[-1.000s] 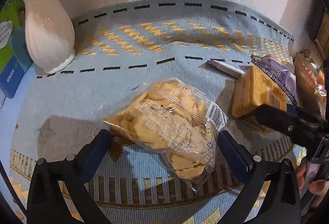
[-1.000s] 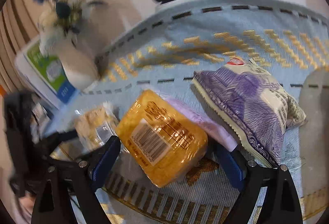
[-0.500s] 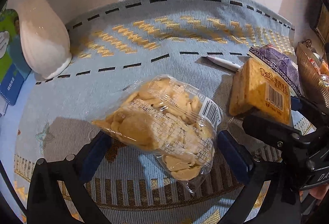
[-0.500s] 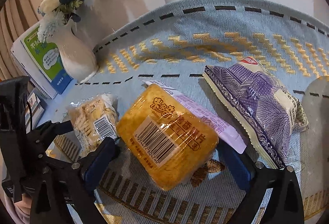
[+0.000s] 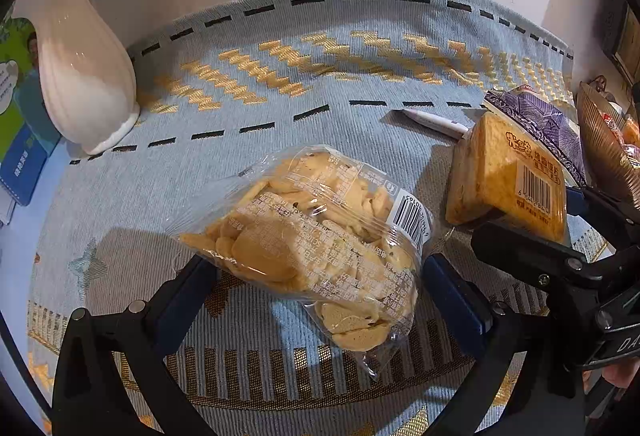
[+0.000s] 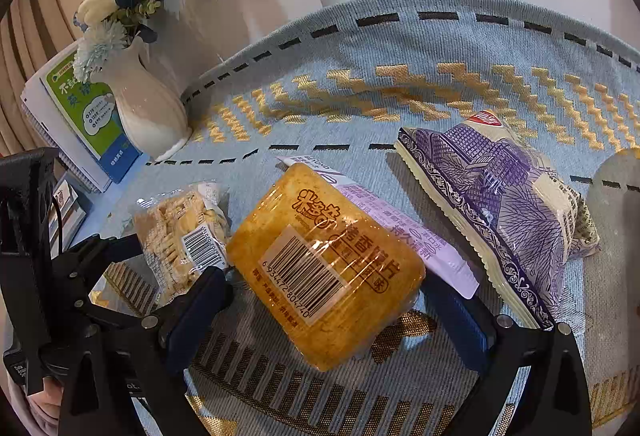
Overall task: Organize snacks
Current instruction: 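Grasp the clear cracker bag with the left gripper while the right grasps the yellow square cake pack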
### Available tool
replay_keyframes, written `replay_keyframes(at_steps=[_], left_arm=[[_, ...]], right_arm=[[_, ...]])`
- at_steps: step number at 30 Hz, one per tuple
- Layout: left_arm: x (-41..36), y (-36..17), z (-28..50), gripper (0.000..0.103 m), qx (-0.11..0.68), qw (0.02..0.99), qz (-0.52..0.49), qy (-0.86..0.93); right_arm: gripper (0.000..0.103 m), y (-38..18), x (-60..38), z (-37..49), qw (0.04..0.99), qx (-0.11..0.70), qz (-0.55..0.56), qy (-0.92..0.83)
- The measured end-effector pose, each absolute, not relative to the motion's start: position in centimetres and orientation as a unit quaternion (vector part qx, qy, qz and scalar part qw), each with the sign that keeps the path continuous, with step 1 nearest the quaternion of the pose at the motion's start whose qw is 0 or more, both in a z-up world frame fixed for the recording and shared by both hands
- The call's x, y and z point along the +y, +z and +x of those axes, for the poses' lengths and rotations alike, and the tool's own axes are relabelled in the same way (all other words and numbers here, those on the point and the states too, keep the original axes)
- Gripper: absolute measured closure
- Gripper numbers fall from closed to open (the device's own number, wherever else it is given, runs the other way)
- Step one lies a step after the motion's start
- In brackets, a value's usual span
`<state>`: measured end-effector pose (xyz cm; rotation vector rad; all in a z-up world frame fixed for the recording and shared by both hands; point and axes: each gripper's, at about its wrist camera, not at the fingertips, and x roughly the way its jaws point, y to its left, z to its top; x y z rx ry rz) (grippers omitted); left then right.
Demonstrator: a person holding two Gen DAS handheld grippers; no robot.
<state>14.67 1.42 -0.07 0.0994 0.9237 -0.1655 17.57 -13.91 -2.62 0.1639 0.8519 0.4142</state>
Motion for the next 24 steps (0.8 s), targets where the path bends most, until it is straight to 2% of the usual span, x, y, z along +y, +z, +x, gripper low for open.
replay_keyframes(at_steps=[12, 14, 16, 24], left_arm=[[1.05, -0.22, 14.87, 0.0, 0.445, 0.89, 0.054, -0.08], [1.11, -0.19, 14.89, 0.0, 0.445, 0.89, 0.052, -0.08], [1.11, -0.23, 14.99, 0.0, 0.445, 0.891, 0.052, -0.08], [0.86, -0.22, 14.99, 0.002, 0.443, 0.891, 0.048, -0.084]], right_arm=[[0.002, -2.79, -13.64, 17.63, 0.887, 0.411, 0.075, 0.198], [0.006, -2.81, -13.66, 17.66, 0.889, 0.41, 0.072, 0.193], [0.021, -2.91, -13.5, 17.73, 0.891, 0.406, 0.072, 0.189], [0.036, -2.54, -13.59, 17.15, 0.89, 0.391, 0.08, 0.221]])
